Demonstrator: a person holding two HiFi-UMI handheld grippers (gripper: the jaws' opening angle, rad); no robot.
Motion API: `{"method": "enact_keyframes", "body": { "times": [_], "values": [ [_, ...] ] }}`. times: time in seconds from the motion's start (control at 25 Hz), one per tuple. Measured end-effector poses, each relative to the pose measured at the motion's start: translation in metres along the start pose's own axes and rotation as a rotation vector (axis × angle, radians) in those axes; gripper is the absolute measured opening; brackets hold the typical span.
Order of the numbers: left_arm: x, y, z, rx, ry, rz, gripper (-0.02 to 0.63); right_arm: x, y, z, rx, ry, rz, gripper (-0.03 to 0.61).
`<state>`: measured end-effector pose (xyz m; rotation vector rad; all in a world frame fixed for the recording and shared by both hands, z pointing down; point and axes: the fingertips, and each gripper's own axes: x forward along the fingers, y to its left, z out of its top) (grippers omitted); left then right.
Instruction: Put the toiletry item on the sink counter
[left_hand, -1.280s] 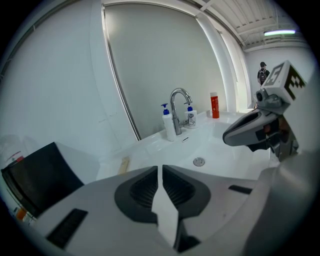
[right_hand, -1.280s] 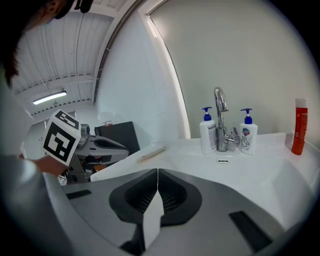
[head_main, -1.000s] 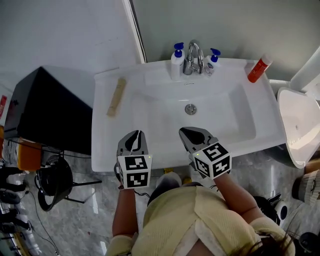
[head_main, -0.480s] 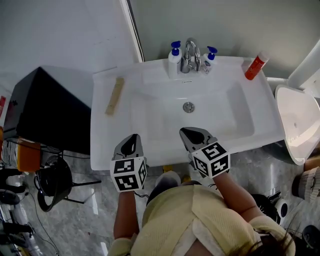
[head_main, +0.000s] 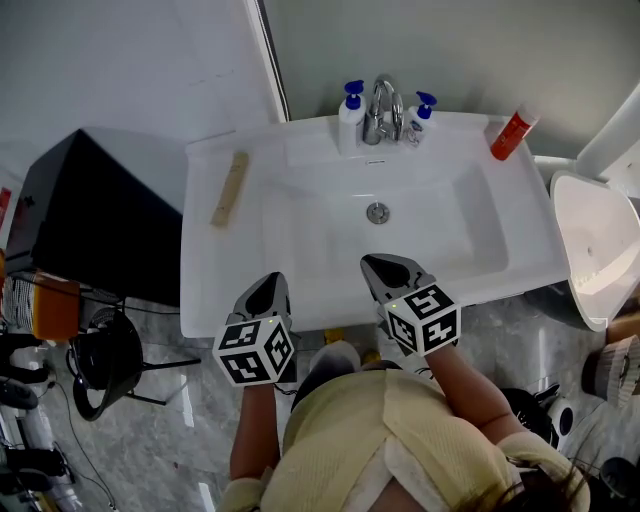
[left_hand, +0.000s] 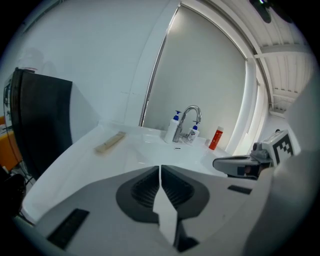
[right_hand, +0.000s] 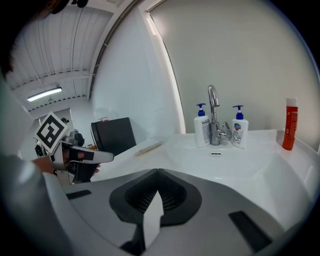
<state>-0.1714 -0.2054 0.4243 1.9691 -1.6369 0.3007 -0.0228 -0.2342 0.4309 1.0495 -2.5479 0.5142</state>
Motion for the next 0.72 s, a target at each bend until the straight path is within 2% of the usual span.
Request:
{"method": "enact_keyframes", "body": {
  "times": [0.72],
  "values": [
    [-0.0033,0.0048,0.0001,-0.005,0.007,0.006,0.048,0.0074,0.0045,0.0043,0.004,0.0,0.015,0.026]
  ]
}}
